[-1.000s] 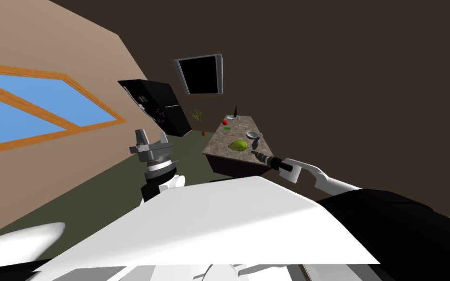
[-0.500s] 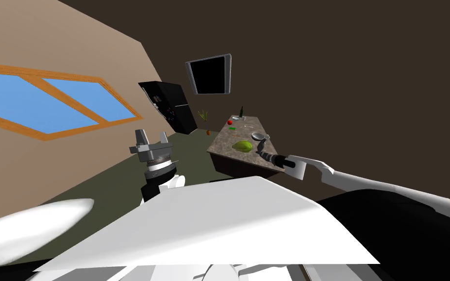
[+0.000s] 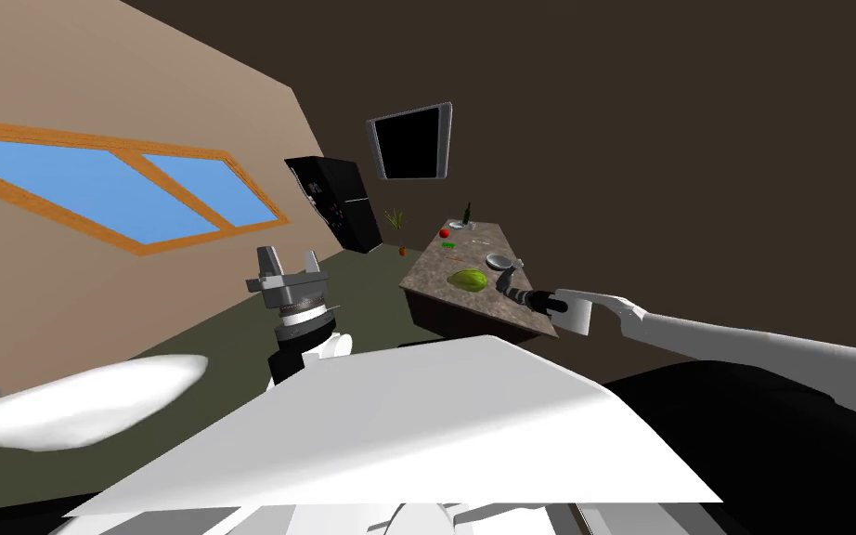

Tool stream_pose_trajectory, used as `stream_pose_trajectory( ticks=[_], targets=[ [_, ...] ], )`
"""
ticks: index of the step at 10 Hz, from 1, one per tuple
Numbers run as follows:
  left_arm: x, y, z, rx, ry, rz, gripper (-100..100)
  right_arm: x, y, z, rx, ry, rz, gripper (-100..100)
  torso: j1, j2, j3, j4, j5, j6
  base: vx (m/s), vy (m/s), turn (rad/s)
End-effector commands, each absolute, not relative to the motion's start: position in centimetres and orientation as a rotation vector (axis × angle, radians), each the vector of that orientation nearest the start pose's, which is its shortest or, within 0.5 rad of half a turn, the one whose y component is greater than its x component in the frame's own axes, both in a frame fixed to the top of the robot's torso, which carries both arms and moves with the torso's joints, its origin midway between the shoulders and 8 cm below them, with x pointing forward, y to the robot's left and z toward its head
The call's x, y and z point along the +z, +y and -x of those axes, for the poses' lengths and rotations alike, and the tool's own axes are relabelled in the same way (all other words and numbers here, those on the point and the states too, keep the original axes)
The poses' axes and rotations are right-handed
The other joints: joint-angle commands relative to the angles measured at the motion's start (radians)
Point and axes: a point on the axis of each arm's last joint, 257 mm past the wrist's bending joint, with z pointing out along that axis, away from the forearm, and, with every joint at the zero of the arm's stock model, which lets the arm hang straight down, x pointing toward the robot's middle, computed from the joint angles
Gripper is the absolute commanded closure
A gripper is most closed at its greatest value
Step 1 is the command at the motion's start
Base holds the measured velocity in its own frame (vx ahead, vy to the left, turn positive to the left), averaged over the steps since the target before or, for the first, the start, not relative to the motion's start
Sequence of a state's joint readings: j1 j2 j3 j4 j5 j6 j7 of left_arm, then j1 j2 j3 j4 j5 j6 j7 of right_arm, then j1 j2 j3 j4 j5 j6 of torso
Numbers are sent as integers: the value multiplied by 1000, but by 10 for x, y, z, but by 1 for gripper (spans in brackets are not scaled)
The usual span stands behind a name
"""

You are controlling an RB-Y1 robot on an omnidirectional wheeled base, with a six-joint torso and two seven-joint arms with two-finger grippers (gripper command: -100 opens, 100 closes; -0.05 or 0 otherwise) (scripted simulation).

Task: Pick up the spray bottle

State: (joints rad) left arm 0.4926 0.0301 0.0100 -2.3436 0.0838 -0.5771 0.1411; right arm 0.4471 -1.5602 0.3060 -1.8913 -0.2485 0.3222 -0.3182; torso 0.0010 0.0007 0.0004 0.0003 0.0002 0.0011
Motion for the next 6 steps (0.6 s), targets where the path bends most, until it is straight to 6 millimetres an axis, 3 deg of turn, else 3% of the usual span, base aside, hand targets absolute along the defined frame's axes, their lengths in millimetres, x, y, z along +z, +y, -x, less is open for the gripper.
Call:
stream_pose_trajectory(
  ticks=[1,2,6],
  targets=[
    [68,283,-314,-1516,449,610,0,-280,-535,-348,71,2244,-804,-100,0,0,0,0,0,0,-10,20,242],
    [68,283,-314,-1516,449,610,0,-278,-537,-349,62,2246,-795,-100,0,0,0,0,0,0,-7,11,119],
    [68,283,-314,-1516,449,610,0,-247,-599,-348,-171,2237,-760,-100,1,0,0,0,0,0,-7,16,183]
  ],
)
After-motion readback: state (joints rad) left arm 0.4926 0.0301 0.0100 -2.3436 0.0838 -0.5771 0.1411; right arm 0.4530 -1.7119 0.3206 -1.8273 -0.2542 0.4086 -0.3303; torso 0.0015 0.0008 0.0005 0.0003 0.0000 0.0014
